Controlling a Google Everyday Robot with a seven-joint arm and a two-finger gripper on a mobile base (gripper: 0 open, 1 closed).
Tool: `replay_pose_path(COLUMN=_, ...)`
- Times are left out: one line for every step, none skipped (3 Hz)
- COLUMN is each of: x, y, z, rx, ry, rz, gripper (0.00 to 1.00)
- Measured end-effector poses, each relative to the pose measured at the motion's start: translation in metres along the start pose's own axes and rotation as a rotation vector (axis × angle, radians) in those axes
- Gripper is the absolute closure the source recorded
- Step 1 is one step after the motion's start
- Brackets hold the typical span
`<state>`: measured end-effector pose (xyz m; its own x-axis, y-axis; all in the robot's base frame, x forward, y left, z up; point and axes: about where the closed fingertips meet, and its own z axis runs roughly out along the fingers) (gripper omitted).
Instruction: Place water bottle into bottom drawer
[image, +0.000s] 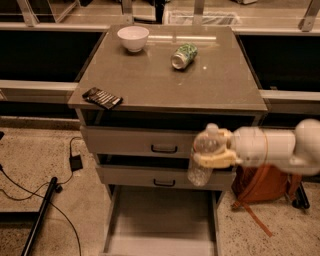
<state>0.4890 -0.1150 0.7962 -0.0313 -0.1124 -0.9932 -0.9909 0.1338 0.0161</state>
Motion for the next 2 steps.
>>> replay_pose_path(x=0.064, y=0.017, z=0.015, rx=0.104, ry=-0.030, rz=-0.050, gripper=1.00)
replay_pose_path(x=0.077, y=0.006, z=0.018, rx=0.168, ry=-0.006, rz=-0.108, gripper=1.00)
